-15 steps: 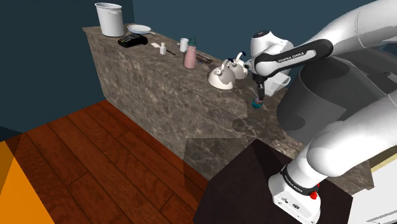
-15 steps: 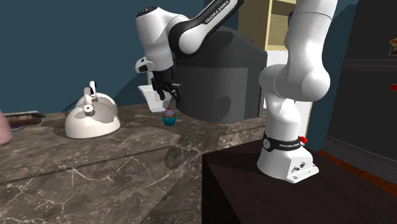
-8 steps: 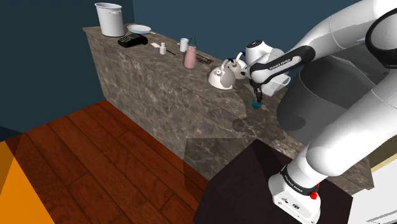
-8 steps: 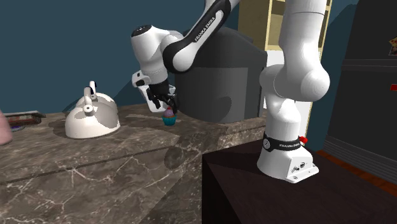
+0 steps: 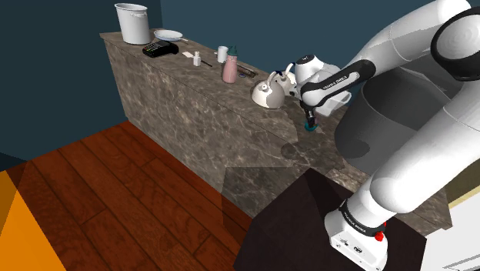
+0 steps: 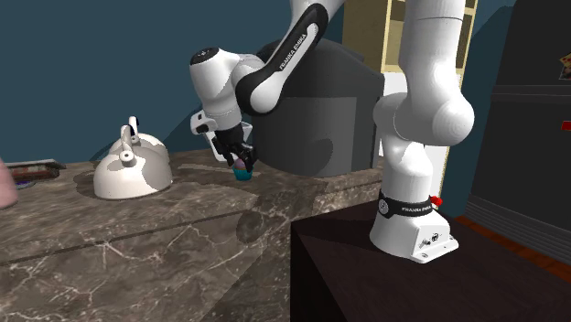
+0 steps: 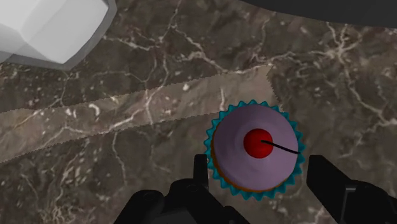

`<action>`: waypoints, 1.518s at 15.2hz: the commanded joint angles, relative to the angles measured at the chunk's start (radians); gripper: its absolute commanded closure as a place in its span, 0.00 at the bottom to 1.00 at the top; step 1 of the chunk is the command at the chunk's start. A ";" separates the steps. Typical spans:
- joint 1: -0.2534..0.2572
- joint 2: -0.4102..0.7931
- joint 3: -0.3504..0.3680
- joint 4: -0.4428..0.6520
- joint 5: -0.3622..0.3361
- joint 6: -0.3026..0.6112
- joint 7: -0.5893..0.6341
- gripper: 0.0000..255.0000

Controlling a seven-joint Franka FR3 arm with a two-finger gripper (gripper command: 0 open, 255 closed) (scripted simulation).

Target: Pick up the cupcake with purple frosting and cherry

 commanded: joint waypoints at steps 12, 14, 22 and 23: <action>0.004 -0.050 0.005 0.018 0.014 -0.065 -0.030 1.00; 0.005 -0.070 0.007 0.026 0.019 -0.091 -0.042 1.00; 0.012 -0.138 0.018 0.070 0.039 -0.196 -0.087 1.00; 0.012 -0.139 0.018 0.071 0.040 -0.198 -0.088 1.00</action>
